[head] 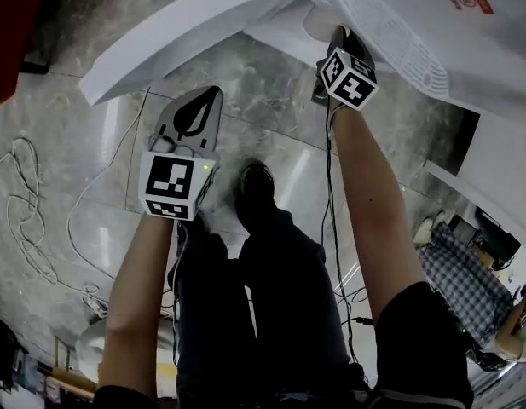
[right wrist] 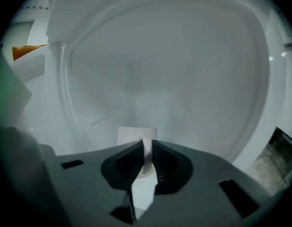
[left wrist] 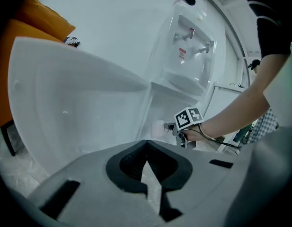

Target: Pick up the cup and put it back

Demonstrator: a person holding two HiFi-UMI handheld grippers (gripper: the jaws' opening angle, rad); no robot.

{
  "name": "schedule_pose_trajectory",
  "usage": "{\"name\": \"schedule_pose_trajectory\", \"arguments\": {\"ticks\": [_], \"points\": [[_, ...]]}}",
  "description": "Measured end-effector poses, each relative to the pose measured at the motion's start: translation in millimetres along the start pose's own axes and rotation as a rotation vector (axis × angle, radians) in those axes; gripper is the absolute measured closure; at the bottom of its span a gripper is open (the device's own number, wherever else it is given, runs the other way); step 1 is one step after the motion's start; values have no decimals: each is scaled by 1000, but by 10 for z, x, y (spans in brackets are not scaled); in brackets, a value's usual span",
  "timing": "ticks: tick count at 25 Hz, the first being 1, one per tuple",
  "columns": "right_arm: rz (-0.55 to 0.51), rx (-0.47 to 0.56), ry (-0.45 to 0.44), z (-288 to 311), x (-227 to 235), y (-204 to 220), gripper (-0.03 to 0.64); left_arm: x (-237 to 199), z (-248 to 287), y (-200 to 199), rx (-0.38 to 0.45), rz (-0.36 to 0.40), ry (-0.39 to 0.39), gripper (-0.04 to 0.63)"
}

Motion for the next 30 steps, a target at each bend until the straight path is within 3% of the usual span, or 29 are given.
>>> {"name": "schedule_pose_trajectory", "arguments": {"ticks": [6, 10, 13, 21, 26, 30], "points": [[-1, 99, 59, 366, 70, 258, 574, -198, 303, 222, 41, 22, 28, 586], [-104, 157, 30, 400, -11, 285, 574, -246, 375, 337, 31, 39, 39, 586], [-130, 133, 5, 317, -77, 403, 586, -196, 329, 428, 13, 15, 40, 586], [-67, 27, 0, 304, -96, 623, 576, -81, 244, 516, -19, 2, 68, 586], [-17, -32, -43, 313, -169, 652, 404, -115, 211, 430, -22, 6, 54, 586], [-37, -57, -54, 102, -229, 482, 383, -71, 84, 192, -22, 1, 39, 586]]}}
Point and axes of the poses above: the fingertips, and each gripper's own axes: z forward along the fingers, x to its right, y out of its underside, the point moved 4 cm from there along -z, backward along the fingers, and after that the axes turned 10 degrees about x, right-handed, at the moved point
